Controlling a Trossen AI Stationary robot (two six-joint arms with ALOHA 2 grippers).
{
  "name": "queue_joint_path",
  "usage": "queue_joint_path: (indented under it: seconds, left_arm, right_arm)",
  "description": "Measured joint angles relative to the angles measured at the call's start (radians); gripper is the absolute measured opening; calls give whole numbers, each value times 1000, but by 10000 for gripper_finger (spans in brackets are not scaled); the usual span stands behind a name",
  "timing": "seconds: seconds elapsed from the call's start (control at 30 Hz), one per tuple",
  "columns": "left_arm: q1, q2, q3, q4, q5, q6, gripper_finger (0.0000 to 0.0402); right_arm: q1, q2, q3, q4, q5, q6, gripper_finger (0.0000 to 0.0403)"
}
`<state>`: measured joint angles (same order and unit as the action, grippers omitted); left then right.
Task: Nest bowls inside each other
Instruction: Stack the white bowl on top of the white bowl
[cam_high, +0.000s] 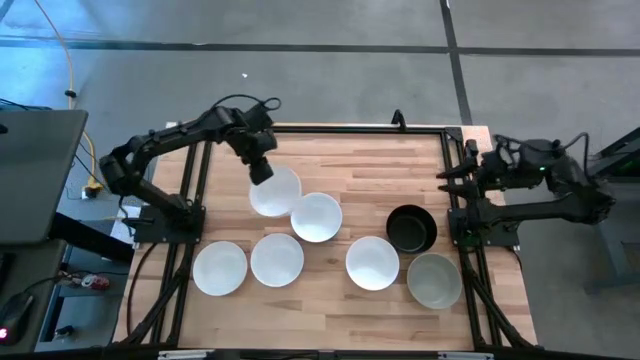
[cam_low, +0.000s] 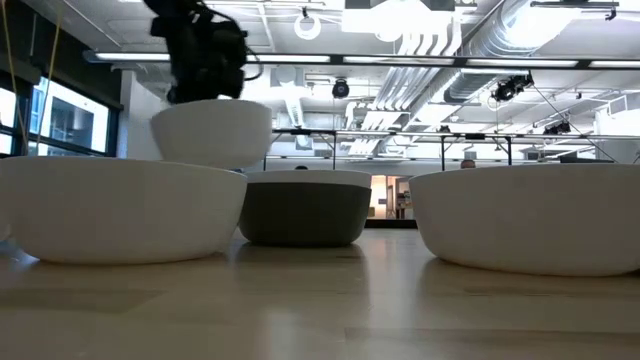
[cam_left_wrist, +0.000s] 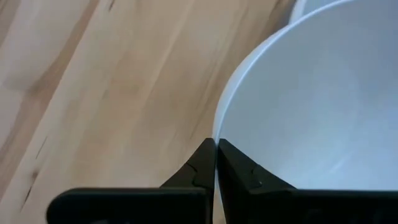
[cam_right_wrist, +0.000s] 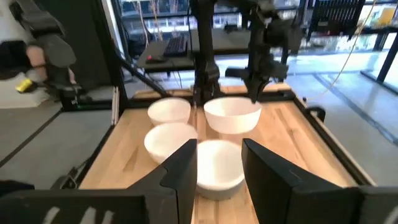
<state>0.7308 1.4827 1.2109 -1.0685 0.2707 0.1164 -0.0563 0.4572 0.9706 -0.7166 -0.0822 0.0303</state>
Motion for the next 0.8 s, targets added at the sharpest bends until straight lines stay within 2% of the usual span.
queue_joint_path:
  seconds: [0.2,0.53,0.8]
  left_arm:
    - [-106,144,172,-23,0,-9,0]
    - [-230,388,479,-46,0,-20,0]
    - [-274,548,565,-158,-14,15,0]
  right_arm:
    - [0,1,-76,33,0,0,119]
    - [0,-8,-85,44,-27,23,119]
    - [0,-22,-85,-2,-50,67,119]
